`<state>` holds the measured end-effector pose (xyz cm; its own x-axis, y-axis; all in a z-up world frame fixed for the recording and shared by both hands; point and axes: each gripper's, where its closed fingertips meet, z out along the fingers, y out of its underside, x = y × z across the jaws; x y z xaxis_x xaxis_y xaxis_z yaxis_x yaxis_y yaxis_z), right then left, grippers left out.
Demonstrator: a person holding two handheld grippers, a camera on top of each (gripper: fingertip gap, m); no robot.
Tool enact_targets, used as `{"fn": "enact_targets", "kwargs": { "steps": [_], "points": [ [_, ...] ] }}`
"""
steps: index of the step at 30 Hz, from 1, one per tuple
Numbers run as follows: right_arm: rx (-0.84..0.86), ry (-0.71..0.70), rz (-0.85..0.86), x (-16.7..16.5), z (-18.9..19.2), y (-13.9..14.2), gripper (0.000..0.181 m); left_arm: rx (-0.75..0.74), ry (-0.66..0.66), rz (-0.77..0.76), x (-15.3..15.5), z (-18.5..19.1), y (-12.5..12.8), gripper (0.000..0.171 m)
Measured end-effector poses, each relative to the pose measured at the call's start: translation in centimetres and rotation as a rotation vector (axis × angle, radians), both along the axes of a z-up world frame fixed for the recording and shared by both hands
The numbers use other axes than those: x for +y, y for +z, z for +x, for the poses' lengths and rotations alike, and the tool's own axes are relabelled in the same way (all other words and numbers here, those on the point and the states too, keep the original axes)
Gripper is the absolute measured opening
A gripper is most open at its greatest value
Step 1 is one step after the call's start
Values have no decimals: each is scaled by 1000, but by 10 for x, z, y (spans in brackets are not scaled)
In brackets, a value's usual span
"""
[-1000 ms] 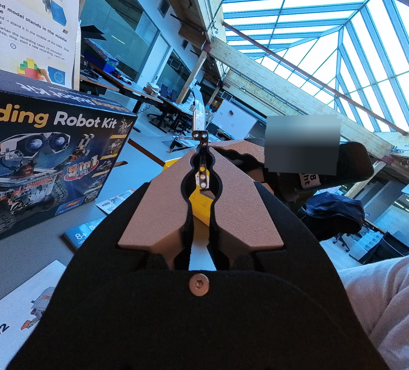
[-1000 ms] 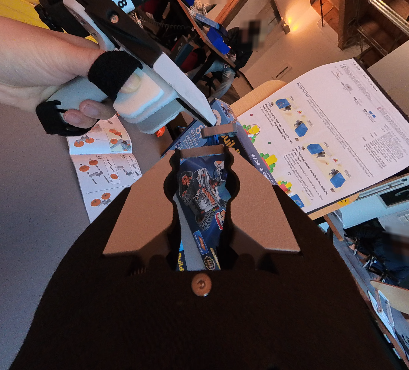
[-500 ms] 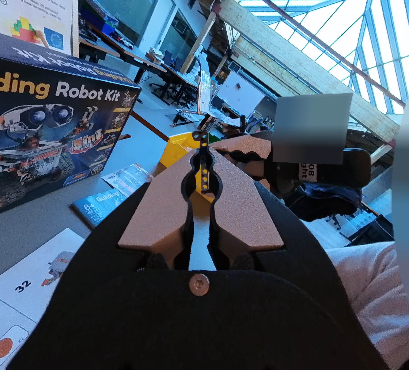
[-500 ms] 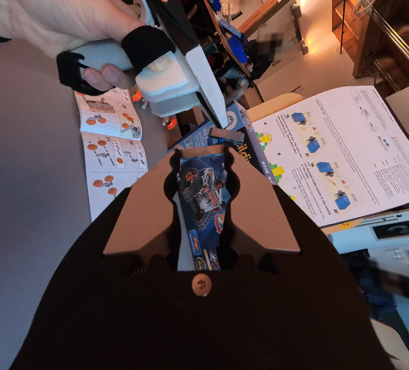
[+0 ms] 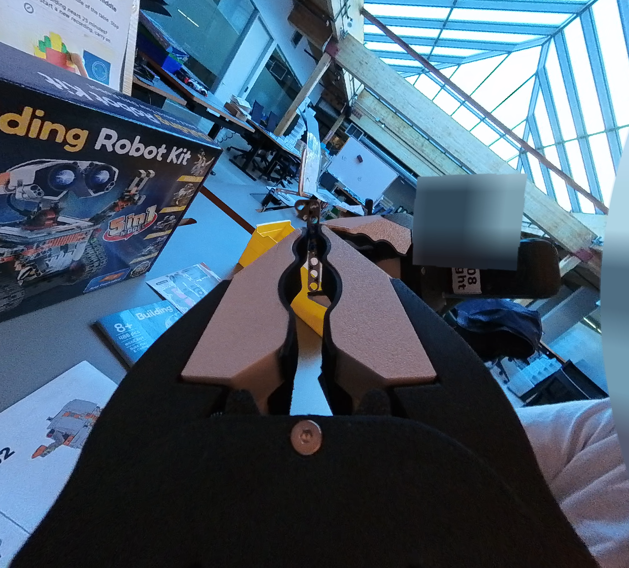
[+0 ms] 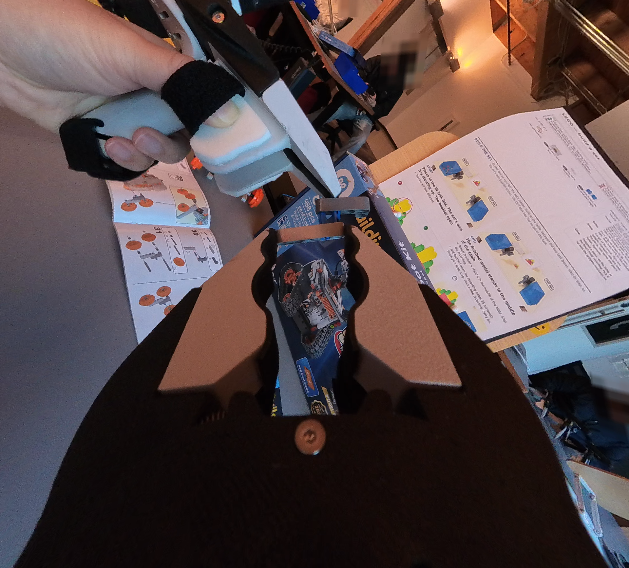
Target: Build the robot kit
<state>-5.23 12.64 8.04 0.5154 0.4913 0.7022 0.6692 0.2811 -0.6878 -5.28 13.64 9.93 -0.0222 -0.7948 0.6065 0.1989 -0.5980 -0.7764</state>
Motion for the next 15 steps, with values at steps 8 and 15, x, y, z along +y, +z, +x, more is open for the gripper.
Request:
{"fn": "enact_targets", "kwargs": {
  "steps": [8, 15],
  "points": [
    [-41, 1, -16, 1, -3, -8, 39, 19, -16, -17, 3, -1, -6, 1],
    [-17, -18, -28, 5, -4, -7, 39, 31, -5, -14, 4, -4, -7, 1]
  ]
}}
